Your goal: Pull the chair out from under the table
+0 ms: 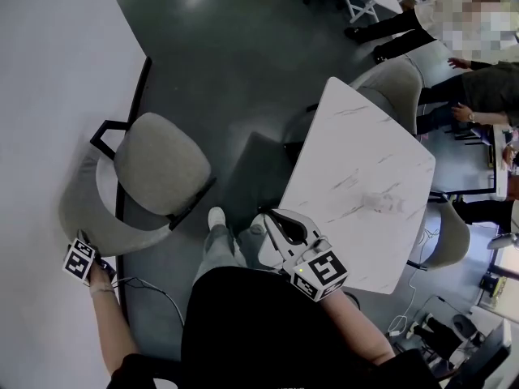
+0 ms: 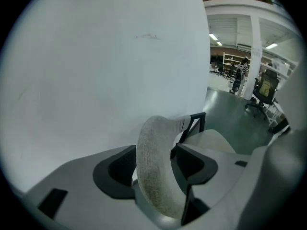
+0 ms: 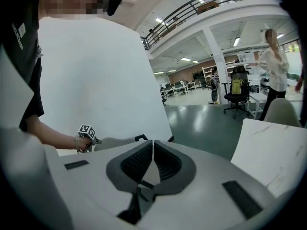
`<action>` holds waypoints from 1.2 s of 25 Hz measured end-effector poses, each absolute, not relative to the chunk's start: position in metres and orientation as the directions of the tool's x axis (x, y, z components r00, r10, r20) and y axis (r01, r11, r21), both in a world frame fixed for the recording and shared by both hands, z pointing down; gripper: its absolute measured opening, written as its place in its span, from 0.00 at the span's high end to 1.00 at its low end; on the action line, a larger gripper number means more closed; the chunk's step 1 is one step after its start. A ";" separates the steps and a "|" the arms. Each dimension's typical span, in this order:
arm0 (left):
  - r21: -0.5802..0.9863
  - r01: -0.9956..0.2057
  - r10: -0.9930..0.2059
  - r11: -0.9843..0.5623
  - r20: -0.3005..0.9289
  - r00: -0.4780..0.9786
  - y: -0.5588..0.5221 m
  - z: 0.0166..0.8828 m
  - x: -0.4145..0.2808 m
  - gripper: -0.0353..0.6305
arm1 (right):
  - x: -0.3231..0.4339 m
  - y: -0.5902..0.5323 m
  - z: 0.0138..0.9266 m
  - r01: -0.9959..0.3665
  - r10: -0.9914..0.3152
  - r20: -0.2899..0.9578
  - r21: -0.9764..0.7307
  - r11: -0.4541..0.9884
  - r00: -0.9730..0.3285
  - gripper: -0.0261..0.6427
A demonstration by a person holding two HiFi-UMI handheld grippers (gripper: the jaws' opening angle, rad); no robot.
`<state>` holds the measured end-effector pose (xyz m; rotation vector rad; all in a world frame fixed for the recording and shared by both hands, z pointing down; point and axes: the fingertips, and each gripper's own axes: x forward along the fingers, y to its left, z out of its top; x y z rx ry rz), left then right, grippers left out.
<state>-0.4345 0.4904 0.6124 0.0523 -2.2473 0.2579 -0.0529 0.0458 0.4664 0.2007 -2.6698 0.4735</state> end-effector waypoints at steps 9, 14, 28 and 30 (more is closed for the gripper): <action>-0.220 -0.321 -0.111 0.921 0.642 -0.759 0.388 0.556 -0.451 0.57 | -0.041 0.027 0.454 -0.274 -0.150 0.391 -0.285 0.919 -0.908 0.94; -0.206 -0.525 -0.314 0.826 0.606 -0.731 0.296 0.539 -0.435 0.63 | -0.028 0.016 0.447 -0.316 -0.199 0.379 -0.277 0.907 -0.904 0.94; -0.007 -0.879 -0.773 0.477 0.472 -0.423 0.073 0.466 -0.329 0.81 | 0.027 -0.040 0.408 -0.502 -0.432 0.288 -0.248 0.828 -0.855 0.94; 0.016 -0.915 -0.823 0.404 0.444 -0.355 0.046 0.452 -0.308 0.83 | 0.038 -0.048 0.400 -0.531 -0.469 0.270 -0.244 0.812 -0.841 0.94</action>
